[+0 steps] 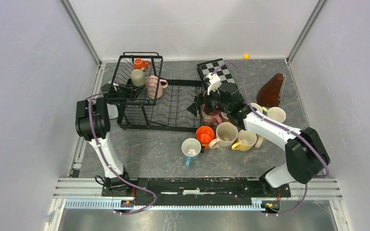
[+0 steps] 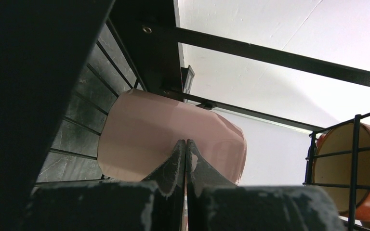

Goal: Unload the cups from the dish rack
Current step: Move the cup to the dish rack.

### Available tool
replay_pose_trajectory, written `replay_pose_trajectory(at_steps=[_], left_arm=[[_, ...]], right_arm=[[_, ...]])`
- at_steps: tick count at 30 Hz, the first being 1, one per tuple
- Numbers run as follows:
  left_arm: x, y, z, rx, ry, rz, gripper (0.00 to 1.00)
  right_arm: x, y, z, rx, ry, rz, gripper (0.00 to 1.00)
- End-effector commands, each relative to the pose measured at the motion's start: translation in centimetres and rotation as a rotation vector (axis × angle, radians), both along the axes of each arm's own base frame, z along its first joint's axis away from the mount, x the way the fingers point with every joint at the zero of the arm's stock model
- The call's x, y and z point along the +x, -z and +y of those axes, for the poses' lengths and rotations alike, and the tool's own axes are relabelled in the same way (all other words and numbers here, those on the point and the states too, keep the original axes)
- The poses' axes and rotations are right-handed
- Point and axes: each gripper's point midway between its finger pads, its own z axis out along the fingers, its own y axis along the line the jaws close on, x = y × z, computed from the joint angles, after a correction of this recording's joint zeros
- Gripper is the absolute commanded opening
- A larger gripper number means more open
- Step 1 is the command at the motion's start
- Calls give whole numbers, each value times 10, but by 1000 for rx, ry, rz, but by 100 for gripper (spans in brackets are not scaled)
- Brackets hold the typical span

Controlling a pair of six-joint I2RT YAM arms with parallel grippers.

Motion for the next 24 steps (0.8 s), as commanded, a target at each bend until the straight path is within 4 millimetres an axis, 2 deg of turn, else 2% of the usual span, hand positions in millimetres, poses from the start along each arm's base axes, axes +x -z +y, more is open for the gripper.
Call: replay_pose_trajectory(at_steps=[1, 8, 13, 24], left_arm=[[-18, 21, -8, 34, 22, 80, 2], [-13, 9, 16, -18, -108, 29, 2], [-9, -13, 28, -66, -174, -56, 2], [-14, -17, 59, -74, -297, -37, 2]], right_arm=[[7, -21, 8, 22, -24, -60, 98], [3, -19, 5, 14, -26, -63, 98], [3, -18, 4, 9, -23, -65, 98], [2, -17, 2, 3, -22, -70, 98]])
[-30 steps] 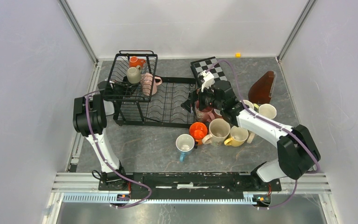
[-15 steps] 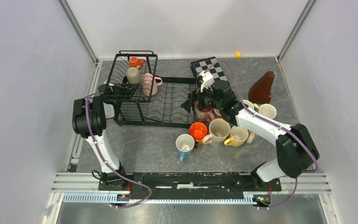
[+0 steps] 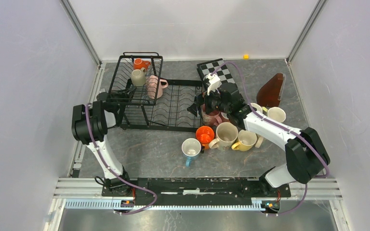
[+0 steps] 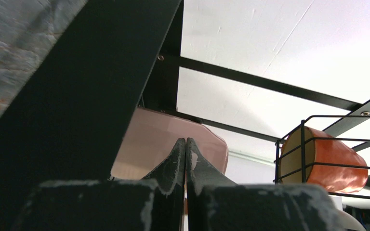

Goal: Unload the cups from the dish rack
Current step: Move the cup to the dish rack, then unload the cup from the dish rack.

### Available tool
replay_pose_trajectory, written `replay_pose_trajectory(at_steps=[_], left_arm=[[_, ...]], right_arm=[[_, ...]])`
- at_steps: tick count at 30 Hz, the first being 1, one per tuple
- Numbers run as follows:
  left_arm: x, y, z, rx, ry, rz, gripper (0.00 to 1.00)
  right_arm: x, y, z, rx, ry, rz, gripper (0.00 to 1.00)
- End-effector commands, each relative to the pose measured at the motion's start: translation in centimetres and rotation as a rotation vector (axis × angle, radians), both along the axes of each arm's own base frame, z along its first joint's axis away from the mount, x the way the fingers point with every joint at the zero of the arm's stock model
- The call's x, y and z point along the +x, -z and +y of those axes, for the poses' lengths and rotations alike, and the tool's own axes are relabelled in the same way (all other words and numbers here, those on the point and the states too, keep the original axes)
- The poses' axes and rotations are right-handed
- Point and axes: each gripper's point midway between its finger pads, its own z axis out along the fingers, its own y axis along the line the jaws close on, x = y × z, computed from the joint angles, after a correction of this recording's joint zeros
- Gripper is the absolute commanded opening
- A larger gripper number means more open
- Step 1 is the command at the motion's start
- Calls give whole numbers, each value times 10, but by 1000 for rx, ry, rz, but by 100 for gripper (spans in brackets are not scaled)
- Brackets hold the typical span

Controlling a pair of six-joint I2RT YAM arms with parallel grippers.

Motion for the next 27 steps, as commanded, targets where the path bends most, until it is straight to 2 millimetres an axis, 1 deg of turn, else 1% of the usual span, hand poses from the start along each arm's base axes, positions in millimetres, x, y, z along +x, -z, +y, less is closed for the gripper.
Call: replay_pose_trajectory(at_steps=[1, 9, 15, 19, 21, 27], left_arm=[[-1, -15, 17, -26, -79, -13, 2], [-4, -30, 41, 1, -154, -15, 2], [-11, -38, 60, 8, -207, -11, 2], [-19, -43, 77, 57, -261, 17, 2], [-23, -52, 86, 101, -283, 19, 2], [-28, -85, 101, 275, -314, 45, 2]], right_arm=[[1, -19, 2, 19, -14, -58, 98], [2, -20, 2, 16, -13, -63, 98], [2, -23, 2, 19, -12, -69, 98], [2, -24, 2, 20, -16, -71, 98], [2, -24, 2, 19, -15, -72, 98], [3, -26, 3, 21, -16, -74, 98]])
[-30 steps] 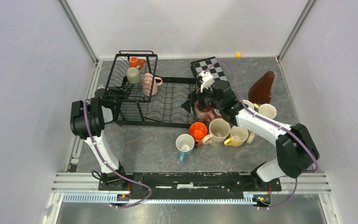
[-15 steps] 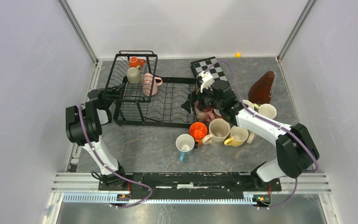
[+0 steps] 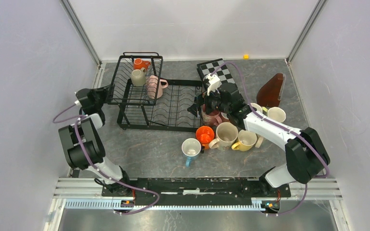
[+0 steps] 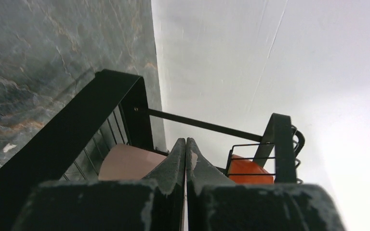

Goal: Unload the cups from the dish rack
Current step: Unload the cup from the dish rack.

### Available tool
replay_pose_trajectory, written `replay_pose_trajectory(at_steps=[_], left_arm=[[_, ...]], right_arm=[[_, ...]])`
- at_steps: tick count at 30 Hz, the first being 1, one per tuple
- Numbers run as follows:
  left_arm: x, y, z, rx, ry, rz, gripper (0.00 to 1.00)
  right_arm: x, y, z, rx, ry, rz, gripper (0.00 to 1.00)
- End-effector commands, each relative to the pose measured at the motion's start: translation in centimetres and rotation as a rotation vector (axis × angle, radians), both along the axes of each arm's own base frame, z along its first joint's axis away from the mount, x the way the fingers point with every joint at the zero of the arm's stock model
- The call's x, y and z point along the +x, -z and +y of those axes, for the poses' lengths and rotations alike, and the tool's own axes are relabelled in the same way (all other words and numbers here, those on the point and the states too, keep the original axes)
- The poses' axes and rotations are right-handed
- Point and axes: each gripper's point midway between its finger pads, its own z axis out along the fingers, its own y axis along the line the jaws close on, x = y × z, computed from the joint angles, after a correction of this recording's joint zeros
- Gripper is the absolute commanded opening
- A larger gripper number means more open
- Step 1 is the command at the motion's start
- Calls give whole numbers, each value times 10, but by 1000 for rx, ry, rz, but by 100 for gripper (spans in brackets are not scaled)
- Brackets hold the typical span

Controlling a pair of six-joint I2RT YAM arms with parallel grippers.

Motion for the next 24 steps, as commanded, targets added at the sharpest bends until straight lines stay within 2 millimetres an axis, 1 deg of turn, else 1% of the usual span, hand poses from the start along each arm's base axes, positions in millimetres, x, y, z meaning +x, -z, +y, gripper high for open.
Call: replay_pose_trajectory(at_steps=[1, 5, 6, 8, 10, 13, 15, 16, 18, 21, 23, 24], left_arm=[[-4, -41, 16, 212, -36, 14, 2], [-12, -73, 26, 335, -74, 24, 2], [-14, -80, 26, 357, -75, 33, 2], [-15, -98, 29, 406, -80, 16, 2], [-18, -113, 29, 446, -76, 12, 3], [-20, -144, 22, 506, -51, -19, 6], [-23, -164, 14, 553, -20, -37, 13], [-26, -169, 10, 571, -3, -27, 17], [-30, -188, -3, 615, 36, -47, 25], [-40, -214, -31, 681, 103, -91, 39], [-47, -224, -55, 704, 164, -122, 52], [-52, -228, -67, 717, 193, -140, 57]], right_arm=[[4, -28, 4, 30, -15, -74, 98], [8, -33, 6, 28, -14, -81, 98], [9, -33, 7, 26, -15, -82, 98], [11, -36, 8, 25, -14, -86, 98], [15, -40, 10, 26, -13, -91, 98], [20, -42, 13, 24, -11, -94, 98], [27, -45, 16, 22, -9, -100, 98], [30, -47, 19, 20, -10, -103, 98], [39, -50, 23, 14, -8, -113, 98], [53, -51, 31, 14, -6, -130, 98], [61, -53, 39, 25, -18, -150, 98], [65, -53, 42, 30, -24, -161, 98]])
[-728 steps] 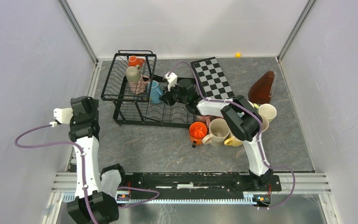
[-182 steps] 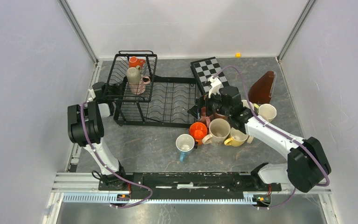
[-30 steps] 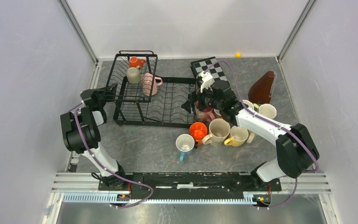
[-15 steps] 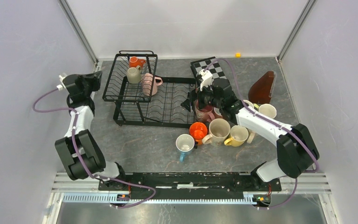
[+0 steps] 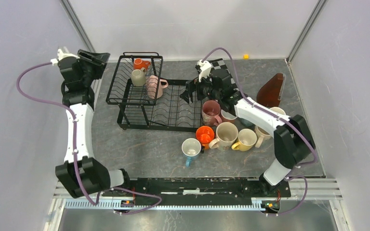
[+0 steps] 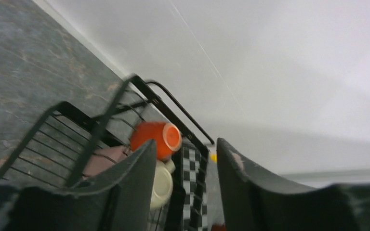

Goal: Unload the cups from the dish rack
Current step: Unload the cup from the dish rack.

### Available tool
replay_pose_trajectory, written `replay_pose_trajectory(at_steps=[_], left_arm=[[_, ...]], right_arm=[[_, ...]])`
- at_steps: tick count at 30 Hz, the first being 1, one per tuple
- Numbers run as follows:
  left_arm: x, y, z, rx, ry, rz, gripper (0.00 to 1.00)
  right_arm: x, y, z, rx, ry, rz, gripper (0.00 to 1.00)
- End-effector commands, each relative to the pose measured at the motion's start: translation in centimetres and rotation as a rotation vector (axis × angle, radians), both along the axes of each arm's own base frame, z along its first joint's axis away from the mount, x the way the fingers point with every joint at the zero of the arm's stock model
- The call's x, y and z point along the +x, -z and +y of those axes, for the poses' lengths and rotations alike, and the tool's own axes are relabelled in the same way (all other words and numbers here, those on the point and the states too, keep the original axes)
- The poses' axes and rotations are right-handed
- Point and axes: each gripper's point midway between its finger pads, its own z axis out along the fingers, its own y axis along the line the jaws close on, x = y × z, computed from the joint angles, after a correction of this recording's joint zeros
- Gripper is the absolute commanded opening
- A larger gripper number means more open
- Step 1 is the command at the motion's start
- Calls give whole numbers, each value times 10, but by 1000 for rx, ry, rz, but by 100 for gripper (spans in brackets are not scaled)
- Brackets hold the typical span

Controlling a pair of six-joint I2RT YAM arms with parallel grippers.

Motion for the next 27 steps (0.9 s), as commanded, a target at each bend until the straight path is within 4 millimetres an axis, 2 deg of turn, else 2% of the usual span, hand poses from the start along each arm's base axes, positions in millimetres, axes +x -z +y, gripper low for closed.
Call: replay_pose_trajectory(at_steps=[1, 3, 6, 8, 13, 16, 22, 25, 27], left_arm=[[-31, -33, -52, 145, 159, -35, 63], [-41, -37, -75, 163, 229, -51, 75], [-59, -44, -95, 201, 289, -50, 92], [-72, -49, -109, 222, 334, -57, 99], [-105, -55, -148, 237, 444, -69, 100], [-122, -56, -163, 227, 499, -74, 100], [-151, -70, -176, 252, 539, -98, 100], [-159, -74, -181, 254, 559, -103, 100], [-162, -74, -184, 257, 570, -100, 100]], right_arm=[[25, -21, 20, 31, -26, -98, 98], [34, -22, 29, 42, -43, -121, 98], [50, -22, 43, 54, -69, -147, 98], [61, -21, 52, 62, -78, -165, 98], [89, -11, 73, 101, -70, -174, 98], [112, -5, 79, 129, -9, -179, 98], [153, 2, 87, 192, 118, -204, 98], [170, 0, 93, 223, 157, -220, 97], [179, 6, 100, 224, 167, -224, 94]])
